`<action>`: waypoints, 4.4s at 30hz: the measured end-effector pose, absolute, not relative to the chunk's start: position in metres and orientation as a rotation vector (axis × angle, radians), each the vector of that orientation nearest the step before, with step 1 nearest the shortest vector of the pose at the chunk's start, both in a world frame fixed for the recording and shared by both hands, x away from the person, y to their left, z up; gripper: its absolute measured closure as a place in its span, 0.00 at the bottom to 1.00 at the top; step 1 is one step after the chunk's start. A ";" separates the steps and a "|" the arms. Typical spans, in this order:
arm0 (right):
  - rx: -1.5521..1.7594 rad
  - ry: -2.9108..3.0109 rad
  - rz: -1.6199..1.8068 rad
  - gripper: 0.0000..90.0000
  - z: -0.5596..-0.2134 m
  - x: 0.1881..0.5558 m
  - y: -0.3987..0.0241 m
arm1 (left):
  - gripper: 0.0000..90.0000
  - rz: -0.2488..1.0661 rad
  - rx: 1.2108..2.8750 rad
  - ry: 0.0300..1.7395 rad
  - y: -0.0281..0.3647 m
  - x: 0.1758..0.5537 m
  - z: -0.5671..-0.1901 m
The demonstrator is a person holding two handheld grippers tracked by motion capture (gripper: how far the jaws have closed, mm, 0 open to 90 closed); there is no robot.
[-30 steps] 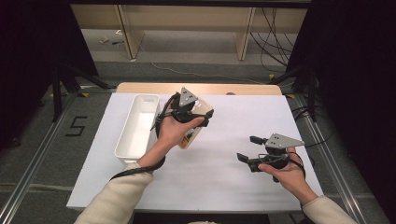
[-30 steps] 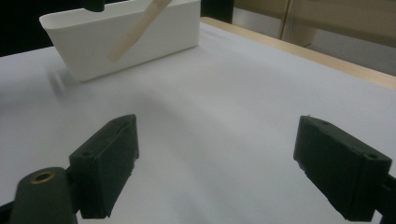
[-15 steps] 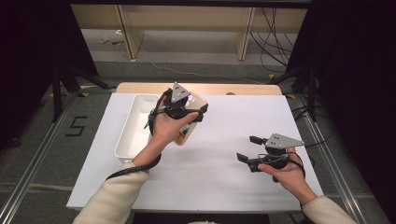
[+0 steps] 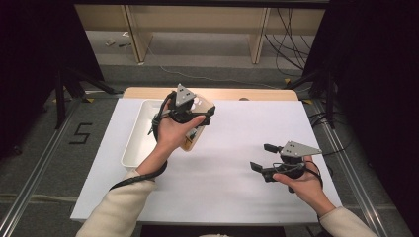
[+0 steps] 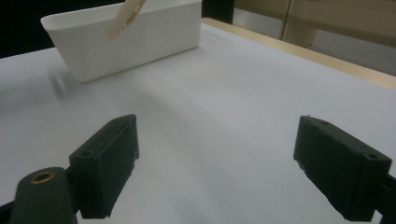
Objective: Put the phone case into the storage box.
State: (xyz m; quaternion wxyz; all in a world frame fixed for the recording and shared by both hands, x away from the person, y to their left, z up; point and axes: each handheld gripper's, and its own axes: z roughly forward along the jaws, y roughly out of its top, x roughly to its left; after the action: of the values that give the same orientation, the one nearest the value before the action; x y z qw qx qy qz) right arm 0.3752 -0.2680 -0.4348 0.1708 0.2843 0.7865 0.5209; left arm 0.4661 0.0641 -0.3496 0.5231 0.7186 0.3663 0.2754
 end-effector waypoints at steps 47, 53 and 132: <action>0.811 2.238 1.474 0.17 -0.436 0.376 -0.268 | 0.12 0.789 1.635 0.969 0.106 0.476 -0.334; 0.811 2.238 1.477 0.17 -0.436 0.376 -0.268 | 0.12 0.793 1.620 0.980 0.110 0.477 -0.332; 0.808 2.239 1.479 0.17 -0.435 0.375 -0.268 | 0.12 0.840 1.536 1.070 0.147 0.483 -0.325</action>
State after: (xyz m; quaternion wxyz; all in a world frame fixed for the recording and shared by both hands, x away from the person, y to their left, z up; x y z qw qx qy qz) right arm 0.3754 -0.2681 -0.4351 0.1687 0.2842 0.7874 0.5203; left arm 0.4832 0.1472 -0.3245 0.5185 0.6402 0.4458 0.3501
